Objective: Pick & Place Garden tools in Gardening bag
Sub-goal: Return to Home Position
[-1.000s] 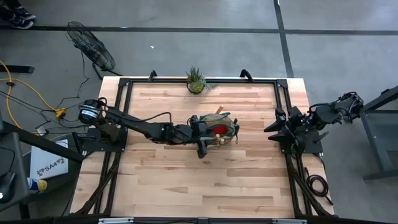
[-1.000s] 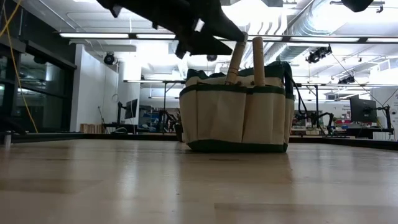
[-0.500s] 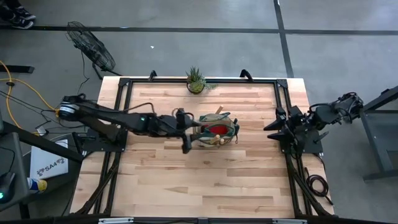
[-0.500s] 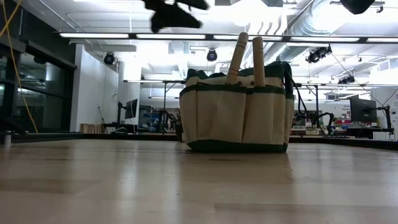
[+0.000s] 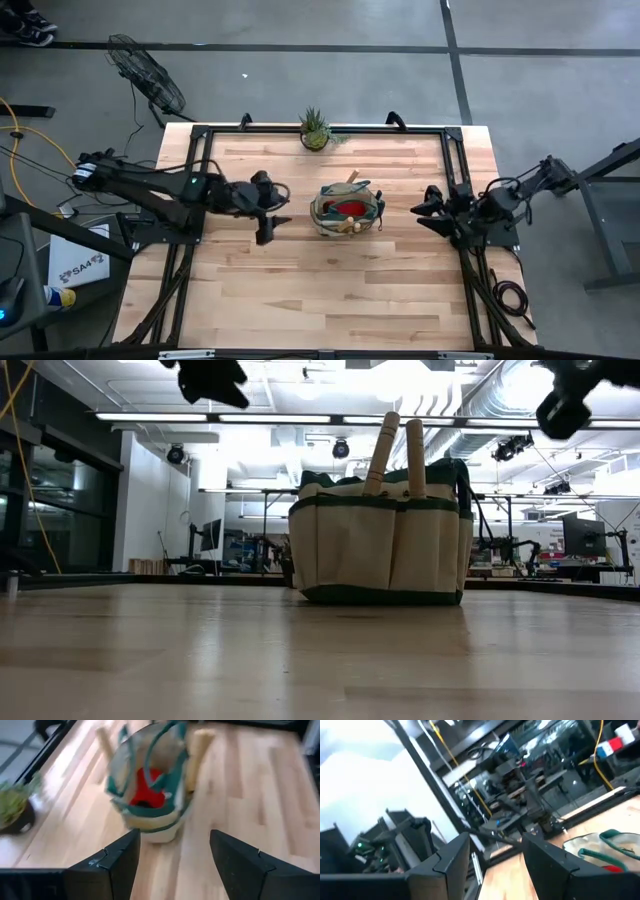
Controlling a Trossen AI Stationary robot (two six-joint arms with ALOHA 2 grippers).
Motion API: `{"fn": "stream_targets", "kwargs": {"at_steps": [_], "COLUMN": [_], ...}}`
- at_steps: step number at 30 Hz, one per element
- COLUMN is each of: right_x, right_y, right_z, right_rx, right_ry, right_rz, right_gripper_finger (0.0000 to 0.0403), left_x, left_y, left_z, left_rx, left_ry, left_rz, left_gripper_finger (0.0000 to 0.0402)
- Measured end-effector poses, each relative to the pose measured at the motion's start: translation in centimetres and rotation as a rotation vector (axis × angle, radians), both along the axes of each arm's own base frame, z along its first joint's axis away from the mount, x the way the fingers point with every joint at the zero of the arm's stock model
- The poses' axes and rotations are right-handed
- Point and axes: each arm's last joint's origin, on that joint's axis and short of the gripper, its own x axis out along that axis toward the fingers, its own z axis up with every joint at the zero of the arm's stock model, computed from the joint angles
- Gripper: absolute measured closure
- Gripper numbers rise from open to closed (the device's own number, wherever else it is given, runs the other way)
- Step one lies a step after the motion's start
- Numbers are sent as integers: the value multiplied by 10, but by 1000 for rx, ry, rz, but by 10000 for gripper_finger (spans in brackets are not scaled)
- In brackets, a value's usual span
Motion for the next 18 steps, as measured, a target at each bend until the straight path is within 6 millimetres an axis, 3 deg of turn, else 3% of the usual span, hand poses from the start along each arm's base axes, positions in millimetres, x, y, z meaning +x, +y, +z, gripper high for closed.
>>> {"fn": "stream_targets", "kwargs": {"at_steps": [5,18], "right_x": [0,-5], "right_y": [-1,-7], "right_z": [-20,-30], "right_rx": [12,-66], "right_ry": [-83,-152], "right_rz": [-45,-88], "right_gripper_finger": [229,229], "left_x": [-16,-94], "left_y": [-6,9], "left_z": [-7,-76], "left_rx": [-17,-246], "left_ry": [-124,-539], "left_rz": [-47,-27], "left_gripper_finger": [168,168]}}
